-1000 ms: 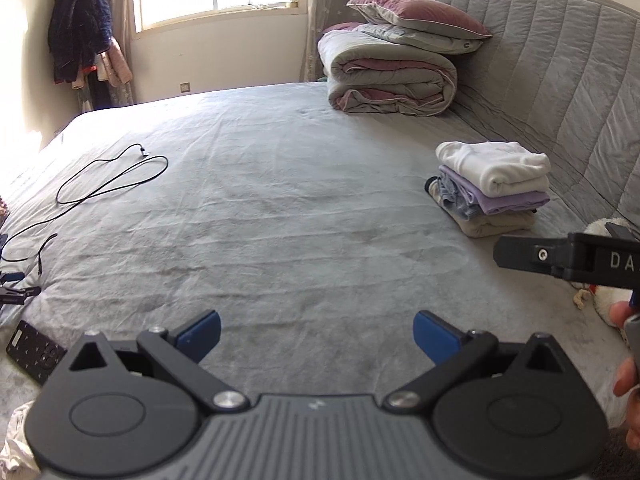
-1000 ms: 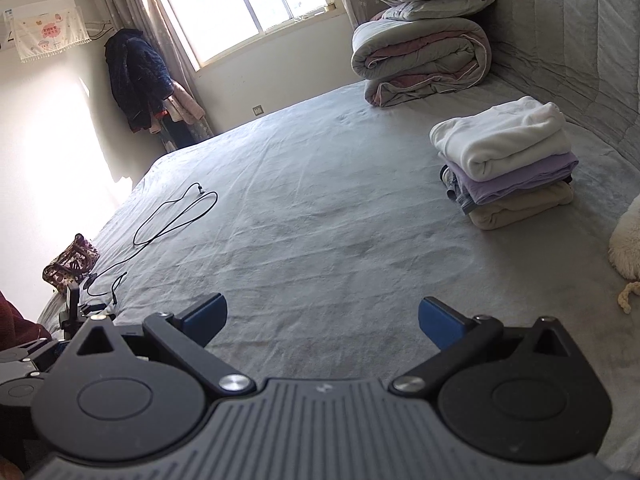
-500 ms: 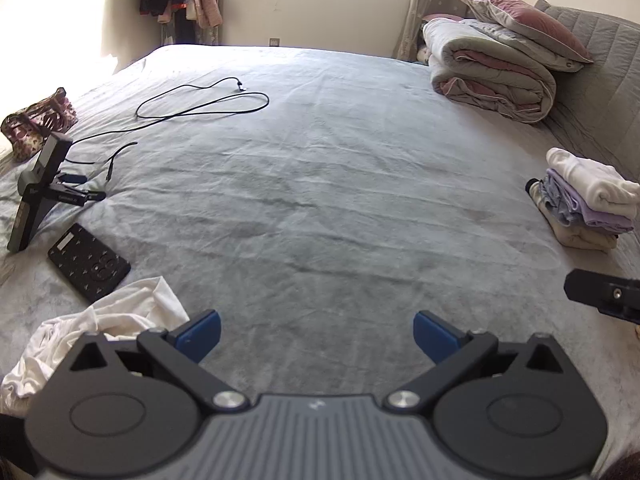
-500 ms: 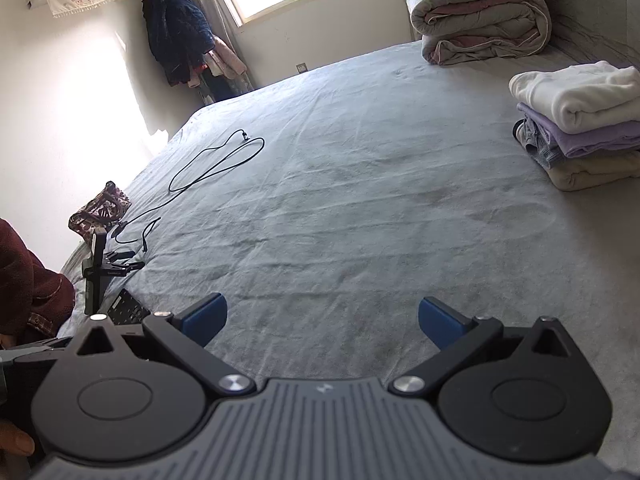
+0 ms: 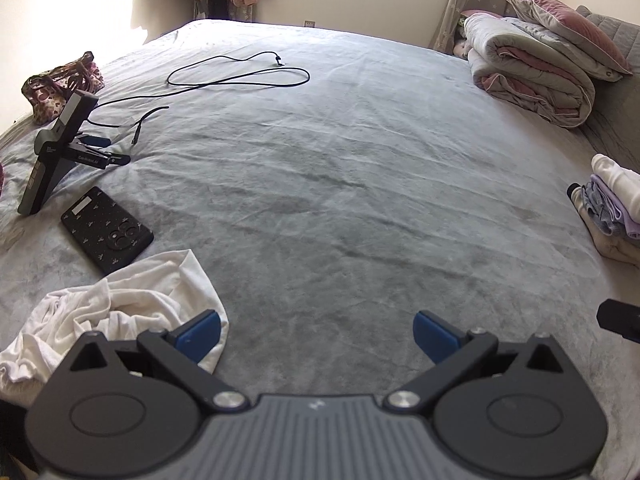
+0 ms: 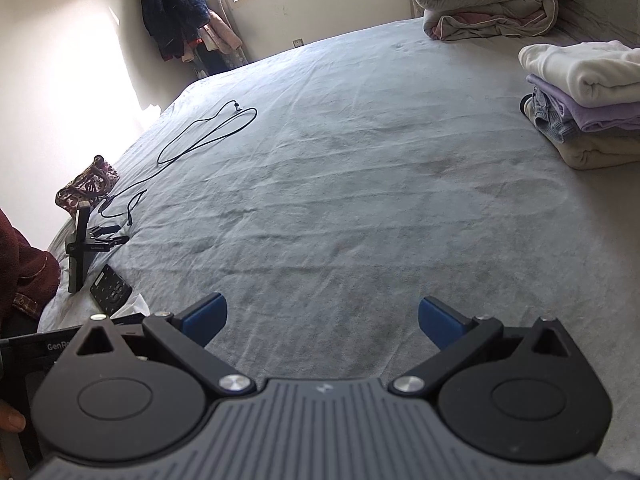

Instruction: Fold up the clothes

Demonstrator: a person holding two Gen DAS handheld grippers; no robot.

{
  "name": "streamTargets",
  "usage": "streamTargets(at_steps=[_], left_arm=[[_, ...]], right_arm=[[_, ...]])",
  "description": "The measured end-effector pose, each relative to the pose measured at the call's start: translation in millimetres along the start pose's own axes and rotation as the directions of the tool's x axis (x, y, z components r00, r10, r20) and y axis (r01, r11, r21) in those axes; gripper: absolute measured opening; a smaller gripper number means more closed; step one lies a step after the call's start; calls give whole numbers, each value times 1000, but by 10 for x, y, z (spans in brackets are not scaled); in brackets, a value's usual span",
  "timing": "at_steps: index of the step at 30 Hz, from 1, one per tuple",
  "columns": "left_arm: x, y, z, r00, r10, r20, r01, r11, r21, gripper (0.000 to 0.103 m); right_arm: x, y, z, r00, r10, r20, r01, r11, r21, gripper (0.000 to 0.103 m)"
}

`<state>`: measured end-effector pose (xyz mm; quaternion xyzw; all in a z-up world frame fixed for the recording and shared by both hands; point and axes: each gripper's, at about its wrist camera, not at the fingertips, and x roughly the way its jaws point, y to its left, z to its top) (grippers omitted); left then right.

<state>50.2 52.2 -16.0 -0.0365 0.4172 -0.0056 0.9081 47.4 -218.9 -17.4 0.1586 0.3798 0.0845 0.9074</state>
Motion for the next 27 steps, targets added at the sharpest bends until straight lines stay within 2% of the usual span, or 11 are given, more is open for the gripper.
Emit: streamTargets(at_steps=[27], left_arm=[[283,-614,243,997,-77,13,75,992,106,102]], right_arm=[[228,-147,153,998,-69,-5,69,998,1,103]])
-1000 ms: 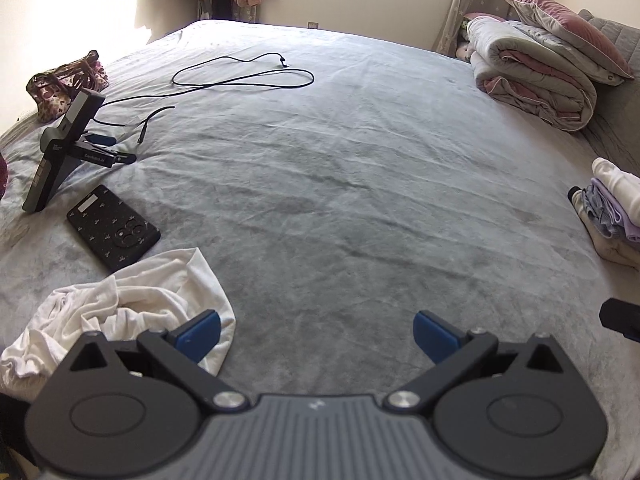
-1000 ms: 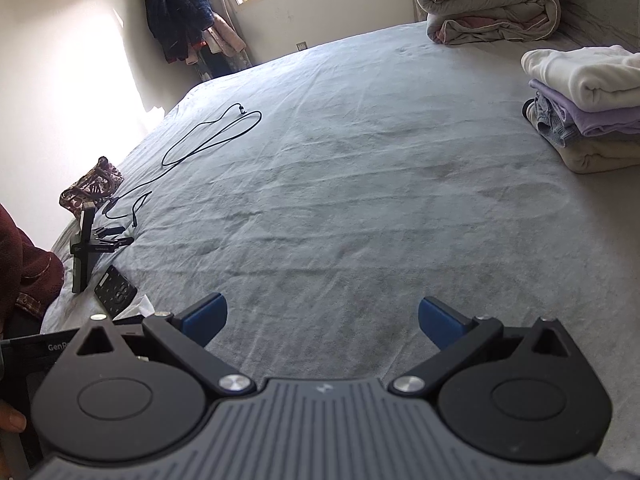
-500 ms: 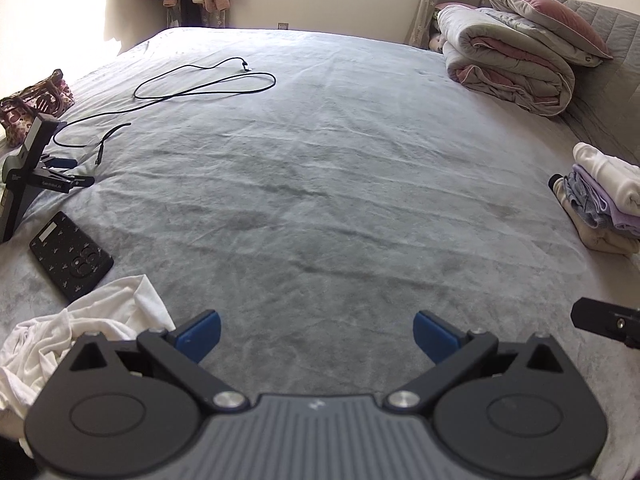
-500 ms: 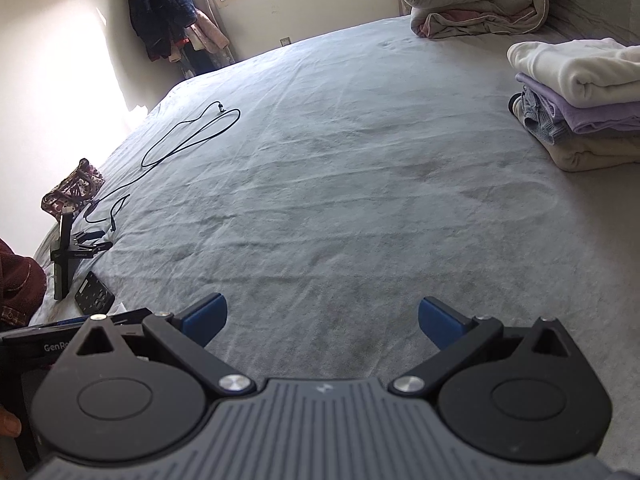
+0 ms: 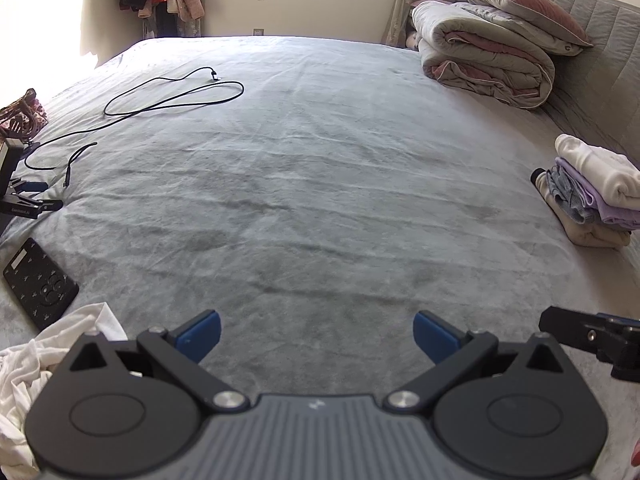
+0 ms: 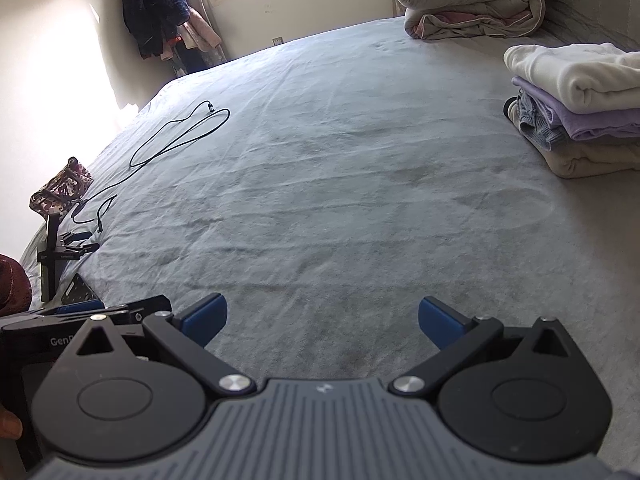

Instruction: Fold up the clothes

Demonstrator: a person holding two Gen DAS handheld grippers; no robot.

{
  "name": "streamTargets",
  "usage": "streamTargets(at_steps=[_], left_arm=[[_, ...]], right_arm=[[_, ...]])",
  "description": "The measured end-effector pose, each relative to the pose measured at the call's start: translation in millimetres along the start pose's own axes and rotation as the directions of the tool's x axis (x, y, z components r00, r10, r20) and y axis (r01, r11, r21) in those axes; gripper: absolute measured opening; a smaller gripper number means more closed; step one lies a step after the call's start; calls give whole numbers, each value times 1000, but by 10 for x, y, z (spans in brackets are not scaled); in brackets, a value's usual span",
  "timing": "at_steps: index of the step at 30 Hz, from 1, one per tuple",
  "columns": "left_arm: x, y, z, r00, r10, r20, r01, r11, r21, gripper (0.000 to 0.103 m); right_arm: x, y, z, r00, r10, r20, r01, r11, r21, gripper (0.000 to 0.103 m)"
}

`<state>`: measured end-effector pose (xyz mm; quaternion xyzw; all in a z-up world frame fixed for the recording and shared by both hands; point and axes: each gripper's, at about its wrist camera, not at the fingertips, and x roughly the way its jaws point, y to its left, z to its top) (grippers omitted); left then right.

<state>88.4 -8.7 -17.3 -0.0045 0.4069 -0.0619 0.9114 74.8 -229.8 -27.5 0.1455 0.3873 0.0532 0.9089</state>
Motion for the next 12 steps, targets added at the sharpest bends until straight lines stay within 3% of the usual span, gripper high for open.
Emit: streamTargets(at_steps=[12], left_arm=[[187,-140,48,1000,-17,-3,17,999,27,102]], right_arm=[[151,-78,15,999,-39,-2,39,999,10,103]])
